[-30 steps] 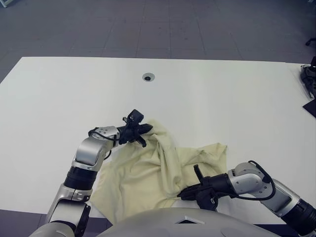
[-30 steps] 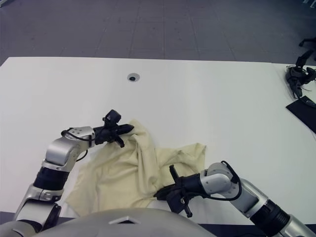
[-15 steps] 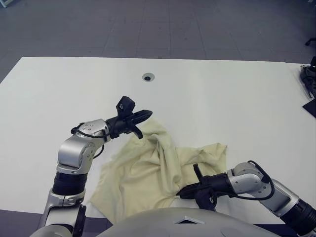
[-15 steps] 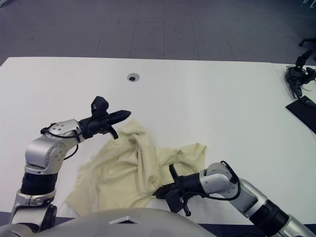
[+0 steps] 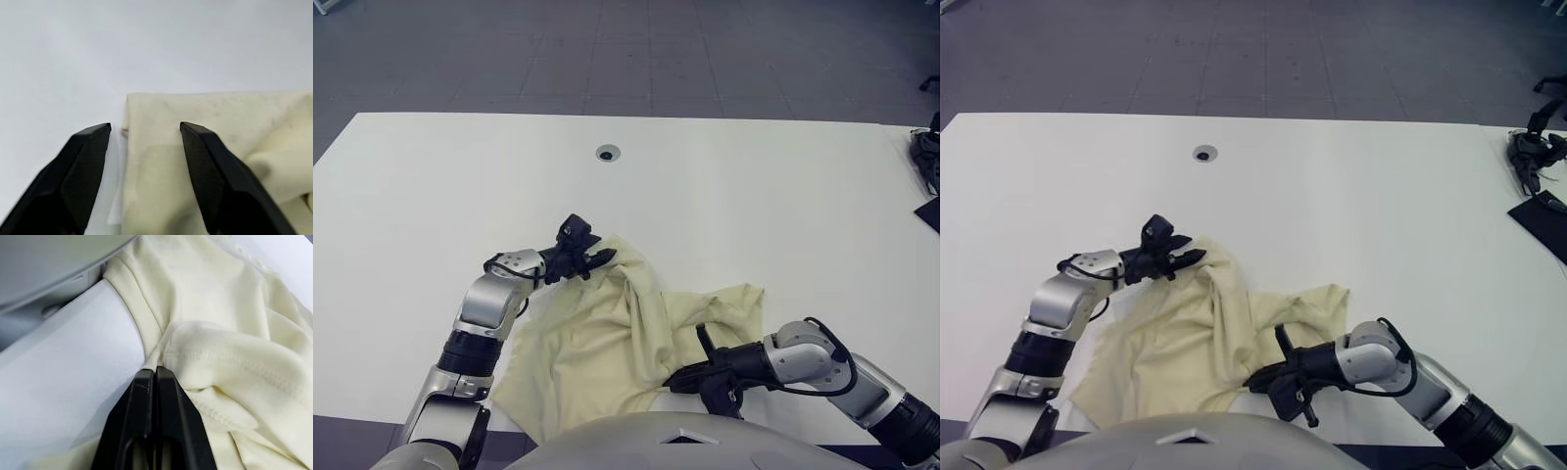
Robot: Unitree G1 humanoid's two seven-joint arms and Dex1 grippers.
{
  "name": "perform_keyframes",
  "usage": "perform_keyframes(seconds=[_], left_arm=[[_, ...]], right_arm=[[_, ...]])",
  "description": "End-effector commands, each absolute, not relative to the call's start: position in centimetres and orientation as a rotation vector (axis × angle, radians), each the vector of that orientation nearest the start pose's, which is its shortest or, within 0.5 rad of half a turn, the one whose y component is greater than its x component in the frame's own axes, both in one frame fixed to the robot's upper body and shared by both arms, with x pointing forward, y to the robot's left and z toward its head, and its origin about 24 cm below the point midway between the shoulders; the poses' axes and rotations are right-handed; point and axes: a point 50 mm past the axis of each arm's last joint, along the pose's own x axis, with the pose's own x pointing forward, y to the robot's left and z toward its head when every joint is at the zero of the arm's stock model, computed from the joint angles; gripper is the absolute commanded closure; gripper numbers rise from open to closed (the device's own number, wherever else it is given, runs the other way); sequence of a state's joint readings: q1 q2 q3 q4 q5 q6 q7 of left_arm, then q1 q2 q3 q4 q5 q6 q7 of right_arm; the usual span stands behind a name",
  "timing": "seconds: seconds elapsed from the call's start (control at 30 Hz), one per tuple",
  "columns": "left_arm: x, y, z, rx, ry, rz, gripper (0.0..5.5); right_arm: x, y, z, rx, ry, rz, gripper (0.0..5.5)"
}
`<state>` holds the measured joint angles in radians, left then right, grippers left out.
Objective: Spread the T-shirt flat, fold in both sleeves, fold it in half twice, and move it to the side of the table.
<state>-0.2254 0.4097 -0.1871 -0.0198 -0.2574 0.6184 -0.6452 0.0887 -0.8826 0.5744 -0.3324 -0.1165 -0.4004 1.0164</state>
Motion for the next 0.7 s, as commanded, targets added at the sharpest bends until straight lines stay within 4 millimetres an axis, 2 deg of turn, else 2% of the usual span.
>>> perform_keyframes(seconds=[0.03, 0.7], left_arm=[[27.14, 14.74, 4.46, 0.108, 0.507, -0.803, 2.04], [26.53, 14.38, 4.13, 0.109, 0.508, -0.834, 5.21]], right_arm=[[13.60, -15.11, 2.48, -0.961, 0.224, 1.795, 5.50], [13.51, -15.04, 2.19, -0.960, 0.225, 1.786, 5.50]])
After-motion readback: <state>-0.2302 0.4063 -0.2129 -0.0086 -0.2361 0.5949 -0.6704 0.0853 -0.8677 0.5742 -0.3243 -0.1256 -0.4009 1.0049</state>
